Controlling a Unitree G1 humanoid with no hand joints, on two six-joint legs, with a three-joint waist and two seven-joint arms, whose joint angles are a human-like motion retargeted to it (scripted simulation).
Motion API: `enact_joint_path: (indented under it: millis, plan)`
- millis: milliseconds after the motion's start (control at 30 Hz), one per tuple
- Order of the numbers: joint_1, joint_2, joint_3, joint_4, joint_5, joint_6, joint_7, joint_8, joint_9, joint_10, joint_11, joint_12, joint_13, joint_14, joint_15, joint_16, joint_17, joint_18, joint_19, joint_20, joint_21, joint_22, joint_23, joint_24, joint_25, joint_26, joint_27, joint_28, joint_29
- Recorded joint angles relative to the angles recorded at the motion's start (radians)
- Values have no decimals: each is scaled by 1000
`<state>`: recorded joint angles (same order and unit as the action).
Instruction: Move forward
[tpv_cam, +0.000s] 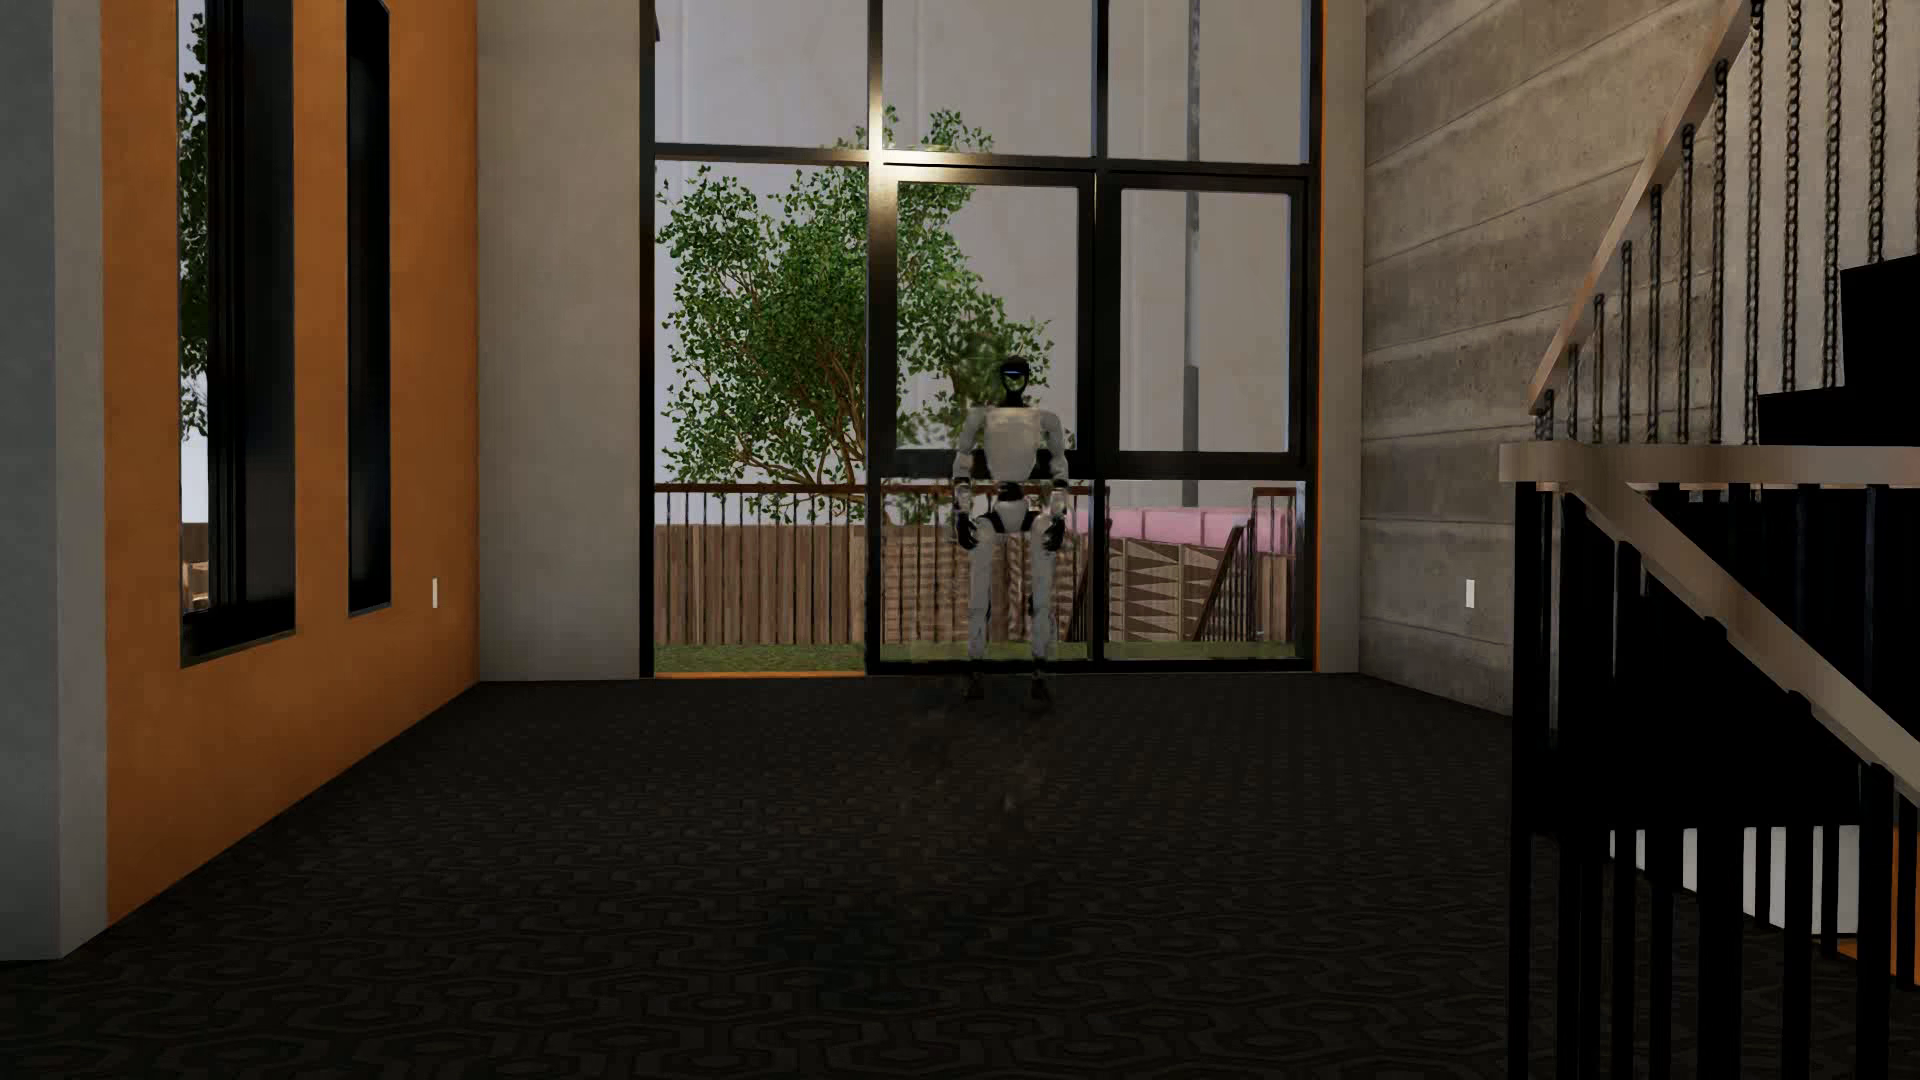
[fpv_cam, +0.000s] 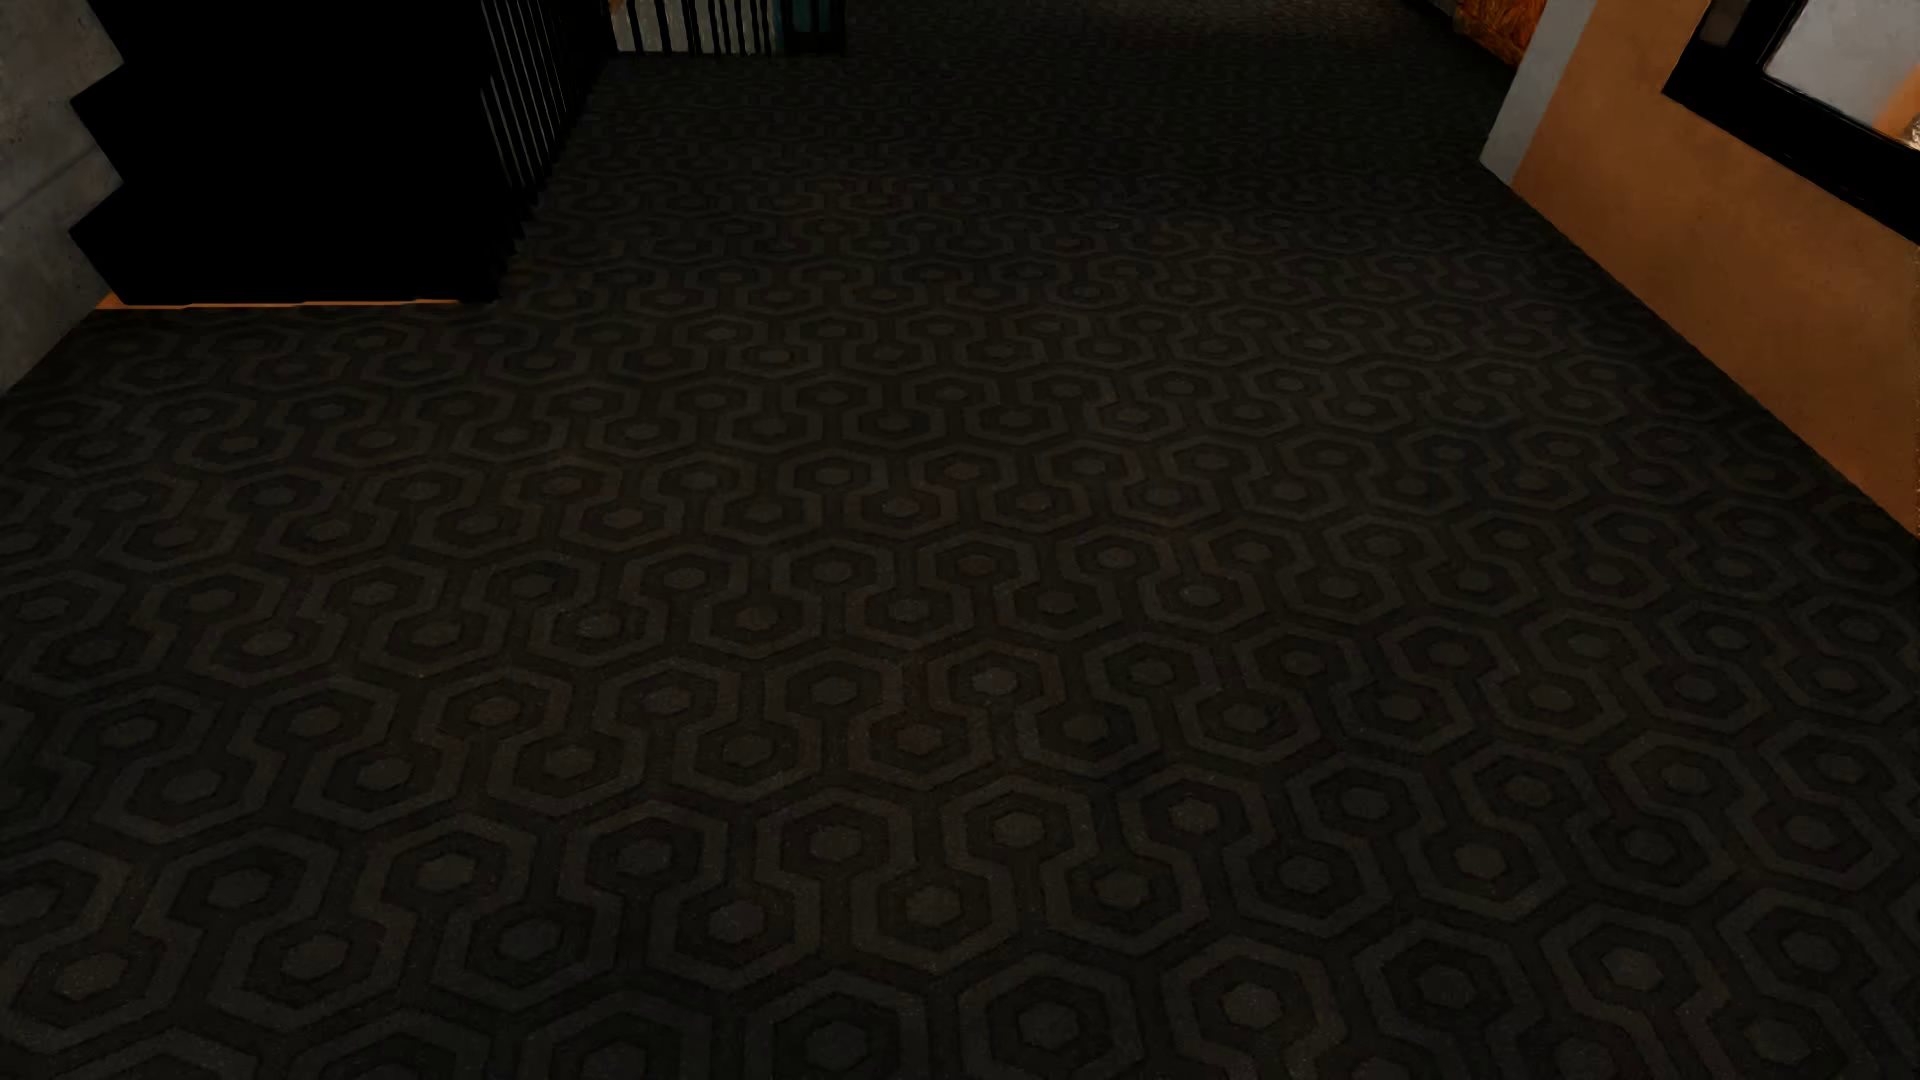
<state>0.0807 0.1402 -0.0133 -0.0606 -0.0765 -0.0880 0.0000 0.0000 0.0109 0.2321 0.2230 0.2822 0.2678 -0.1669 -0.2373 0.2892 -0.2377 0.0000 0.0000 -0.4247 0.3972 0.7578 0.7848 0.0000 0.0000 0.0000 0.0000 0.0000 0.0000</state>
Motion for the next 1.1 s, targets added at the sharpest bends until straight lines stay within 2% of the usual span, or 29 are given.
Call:
enact_joint_path:
  millis: [133, 167, 200, 233, 300, 400, 533, 600, 667, 733, 800, 900, 967, 1067, 1100]
  plan:
    - [-5, -7, 1, -2, -2, -2, 0, 0, 1, 11, 6, 0, 0, -18, -2, 1, -1, 0, 0, -2, 1, 0, 0, 0, 0, 0, 0, 0, 0]
    - [-17, -16, 0, -2, -2, -1, 0, 0, 3, 63, 15, -1, 0, -67, -1, 1, -2, 0, 0, -2, 0, 0, 0, 0, 0, 0, 0, 0, 0]
    - [-51, -40, -1, -5, -1, 0, 0, 0, 4, 230, 53, -1, 0, -142, -9, -1, -2, 0, 0, -3, -3, 1, 3, 0, 0, 0, 0, 0, 0]
    - [-92, -71, -2, -10, 3, 1, 0, 0, 8, 216, 224, 0, 3, -143, -43, -2, -1, 0, 0, -7, -10, 0, 3, 0, 0, 0, 0, 0, 0]
    - [-115, -77, 6, -18, 2, 5, 0, 0, 25, 237, 257, 13, 29, -89, -122, -8, 3, 0, 0, -19, -40, -7, -25, 0, 0, 0, 0, 0, 0]
    - [-108, -23, 15, -18, -6, 11, 0, 0, 18, 269, 257, 41, 60, -118, -222, -24, 0, 0, 0, 8, -41, 4, -15, 0, 0, 0, 0, 0, 0]
    - [-88, -1, 24, -27, -9, 11, 0, 0, 3, 271, 265, 51, 88, -205, -276, -12, -5, 0, 0, 26, -78, 3, 4, 0, 0, 0, 0, 0, 0]
    - [-88, -75, -2, -41, -21, 0, 0, 0, 4, 274, 362, 46, 96, -244, -251, -7, -10, 0, 0, 23, -93, 19, -31, 0, 0, 0, 0, 0, 0]
    - [-86, -254, -8, -63, -40, -28, 0, 0, 22, 278, 587, 37, 78, -278, -203, 11, 1, 0, 0, 28, -99, -1, -35, 0, 0, 0, 0, 0, 0]
    - [-68, -455, -22, -79, -33, -47, 0, 0, 47, 272, 825, 6, 59, -294, -199, 10, 16, 0, 0, 38, -107, -4, -9, 0, 0, 0, 0, 0, 0]
    - [-33, -625, -70, -69, -21, -44, 0, 0, 52, 235, 910, -29, 73, -334, -182, -7, 26, 0, 0, 75, -123, -33, 7, 0, 0, 0, 0, 0, 0]
    - [48, -791, -140, -32, -19, -21, 0, 0, 69, 190, 752, -79, 123, -393, -97, -30, 20, 0, 0, 125, -151, -196, 37, 0, 0, 0, 0, 0, 0]
    - [108, -854, -156, -24, -38, -17, 0, 0, 92, 187, 595, -127, 147, -443, -8, -37, 16, 0, 0, 146, -171, -340, 79, 0, 0, 0, 0, 0, 0]
    - [232, -861, -175, -6, -81, -15, 0, 0, 109, 211, 413, -202, 152, -531, 65, -58, 15, 0, 0, 168, -230, -487, 177, 0, 0, 0, 0, 0, 0]
    - [262, -858, -188, 9, -91, -6, 0, 0, 101, 212, 422, -214, 153, -525, 91, -66, 12, 0, 0, 168, -254, -516, 202, 0, 0, 0, 0, 0, 0]
